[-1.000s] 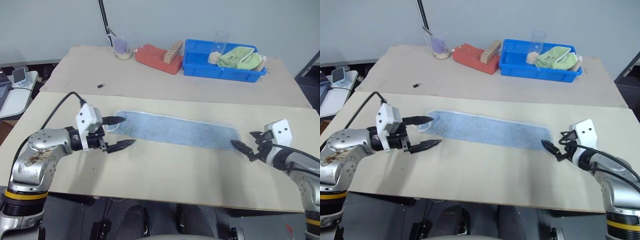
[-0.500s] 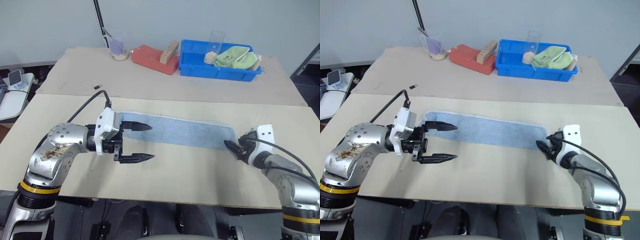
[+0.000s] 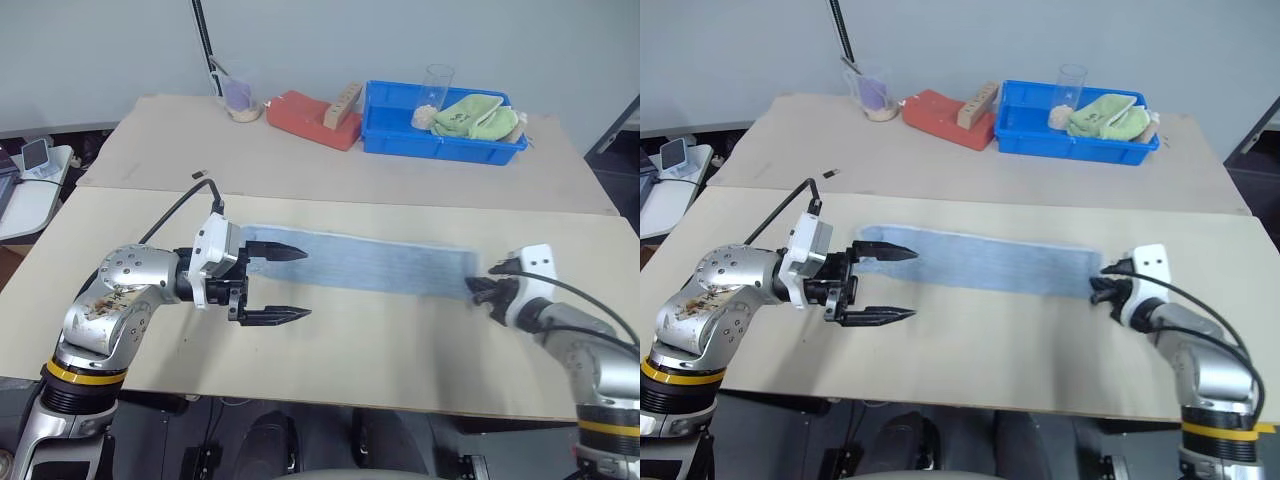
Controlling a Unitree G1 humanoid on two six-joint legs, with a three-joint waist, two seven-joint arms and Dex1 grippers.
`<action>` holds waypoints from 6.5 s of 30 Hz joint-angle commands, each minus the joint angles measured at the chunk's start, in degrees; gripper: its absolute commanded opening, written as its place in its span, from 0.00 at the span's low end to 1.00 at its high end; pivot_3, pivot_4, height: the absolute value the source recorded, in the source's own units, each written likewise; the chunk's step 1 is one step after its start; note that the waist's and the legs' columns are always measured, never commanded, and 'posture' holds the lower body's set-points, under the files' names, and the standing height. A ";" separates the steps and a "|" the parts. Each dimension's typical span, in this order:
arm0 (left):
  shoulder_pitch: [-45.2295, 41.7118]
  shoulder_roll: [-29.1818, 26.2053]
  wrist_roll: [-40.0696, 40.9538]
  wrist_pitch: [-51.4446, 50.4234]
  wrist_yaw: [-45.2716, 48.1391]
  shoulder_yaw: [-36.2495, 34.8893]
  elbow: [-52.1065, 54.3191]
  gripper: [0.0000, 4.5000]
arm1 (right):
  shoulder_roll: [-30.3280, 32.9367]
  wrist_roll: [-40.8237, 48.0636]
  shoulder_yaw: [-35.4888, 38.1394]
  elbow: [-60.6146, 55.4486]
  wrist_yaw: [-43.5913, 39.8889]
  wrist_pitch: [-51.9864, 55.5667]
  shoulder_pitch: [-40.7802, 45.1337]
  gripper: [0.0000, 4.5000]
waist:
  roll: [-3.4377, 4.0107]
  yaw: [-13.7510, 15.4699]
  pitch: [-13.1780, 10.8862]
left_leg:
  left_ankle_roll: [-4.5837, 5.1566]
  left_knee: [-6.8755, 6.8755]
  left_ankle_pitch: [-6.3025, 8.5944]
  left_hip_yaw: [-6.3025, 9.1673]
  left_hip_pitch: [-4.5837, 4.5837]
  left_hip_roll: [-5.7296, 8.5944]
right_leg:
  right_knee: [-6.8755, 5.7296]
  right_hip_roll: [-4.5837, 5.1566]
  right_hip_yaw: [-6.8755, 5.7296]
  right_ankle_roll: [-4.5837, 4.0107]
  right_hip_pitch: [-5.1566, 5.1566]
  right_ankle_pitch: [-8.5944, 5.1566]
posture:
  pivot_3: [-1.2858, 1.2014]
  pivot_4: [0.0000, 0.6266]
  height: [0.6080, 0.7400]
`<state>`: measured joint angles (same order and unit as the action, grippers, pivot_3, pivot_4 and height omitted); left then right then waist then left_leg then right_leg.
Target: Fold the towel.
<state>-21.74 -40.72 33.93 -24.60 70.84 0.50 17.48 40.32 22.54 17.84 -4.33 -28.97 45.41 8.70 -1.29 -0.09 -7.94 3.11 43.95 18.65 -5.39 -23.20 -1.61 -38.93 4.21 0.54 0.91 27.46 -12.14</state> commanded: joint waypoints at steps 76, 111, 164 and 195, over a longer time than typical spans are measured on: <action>10.32 39.22 -3.51 -31.72 -72.42 -7.70 4.28 1.00 | 1.65 -0.74 -27.42 -10.74 -34.65 -13.70 26.85 0.99 | -0.01 0.81 -0.02 | -0.01 -0.19 0.00 0.66 0.11 0.13 | 0.22 0.16 -0.33 -0.06 -0.43 0.00 | 0.52 0.24 0.46; -17.96 35.30 -16.28 -10.02 -41.49 20.47 -17.28 0.01 | 22.17 2.44 -3.07 -17.74 -34.98 -8.70 4.83 1.00 | -0.05 1.32 -0.04 | 0.04 -0.24 0.02 0.76 -0.10 0.17 | 0.88 0.16 -0.48 0.04 -0.55 0.05 | 0.52 0.24 0.46; -19.79 38.56 -33.05 18.44 -36.19 15.68 -56.90 0.00 | -8.99 -16.82 -18.75 -6.92 5.41 -13.33 4.05 0.01 | 0.12 0.80 0.01 | 0.23 -0.25 -0.02 0.81 -0.11 0.60 | 0.86 0.30 -0.40 0.30 -0.57 0.13 | 0.52 0.24 0.46; -22.62 39.91 -32.05 20.11 -36.56 10.80 -59.54 0.00 | -7.97 -18.13 -13.93 -2.40 4.60 -15.75 4.81 0.01 | 0.15 0.63 0.03 | 0.27 -0.21 0.00 0.94 -0.23 0.64 | 0.84 0.36 -0.38 0.39 -0.55 0.12 | 0.52 0.24 0.46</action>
<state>-44.99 -0.29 1.68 -5.43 33.28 12.06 -42.77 31.69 3.51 1.44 -3.74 -23.76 28.84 13.84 -1.14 0.54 -7.91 3.38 43.74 18.65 -4.46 -23.41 -0.97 -38.09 4.57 0.17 1.31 26.91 -12.02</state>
